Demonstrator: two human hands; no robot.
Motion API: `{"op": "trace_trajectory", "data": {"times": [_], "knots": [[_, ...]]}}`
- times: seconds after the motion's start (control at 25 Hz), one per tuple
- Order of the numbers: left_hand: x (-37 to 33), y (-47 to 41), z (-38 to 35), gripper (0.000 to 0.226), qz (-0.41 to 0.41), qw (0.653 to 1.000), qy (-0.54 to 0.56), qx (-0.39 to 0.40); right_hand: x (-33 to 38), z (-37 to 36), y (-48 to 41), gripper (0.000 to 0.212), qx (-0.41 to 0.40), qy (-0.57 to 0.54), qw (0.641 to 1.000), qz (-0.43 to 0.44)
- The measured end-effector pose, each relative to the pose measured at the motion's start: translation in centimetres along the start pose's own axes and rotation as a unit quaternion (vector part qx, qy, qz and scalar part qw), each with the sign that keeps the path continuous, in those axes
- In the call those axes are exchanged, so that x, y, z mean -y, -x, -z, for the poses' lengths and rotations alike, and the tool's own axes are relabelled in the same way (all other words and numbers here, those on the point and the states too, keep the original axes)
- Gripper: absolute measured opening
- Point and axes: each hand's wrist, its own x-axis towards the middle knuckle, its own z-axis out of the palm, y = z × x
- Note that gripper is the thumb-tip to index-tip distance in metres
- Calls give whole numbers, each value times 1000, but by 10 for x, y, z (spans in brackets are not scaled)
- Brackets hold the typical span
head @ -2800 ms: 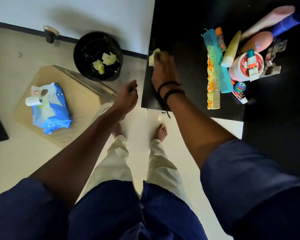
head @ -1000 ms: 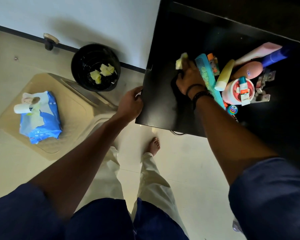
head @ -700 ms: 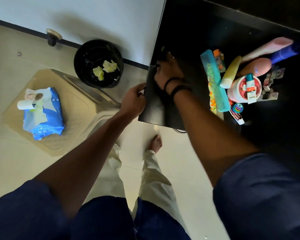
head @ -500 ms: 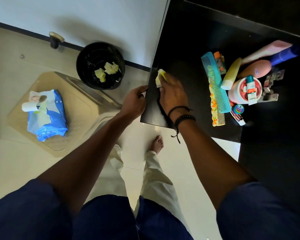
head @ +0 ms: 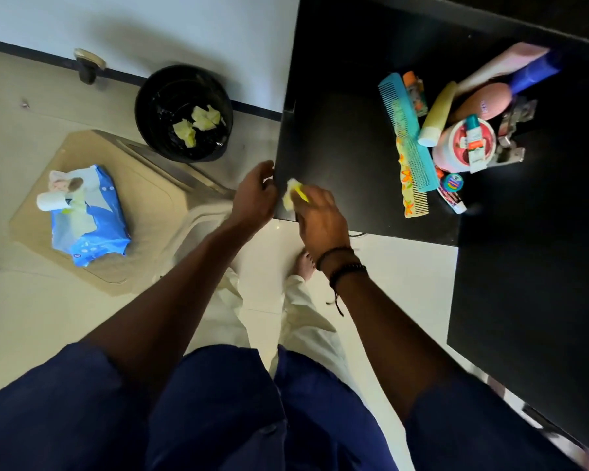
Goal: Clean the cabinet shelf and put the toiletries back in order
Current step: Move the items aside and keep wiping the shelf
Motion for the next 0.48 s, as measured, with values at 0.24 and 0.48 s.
{"op": "trace_trajectory", "data": {"times": [0.24,0.48], "knots": [[14,19,-10,46,-42,998,-51,-2,-78,27,48,23,-54,-162,939,-298],[24,26,2,50,18,999,-38,7,-39,20,-52,31,-27,-47,970,-236]]}}
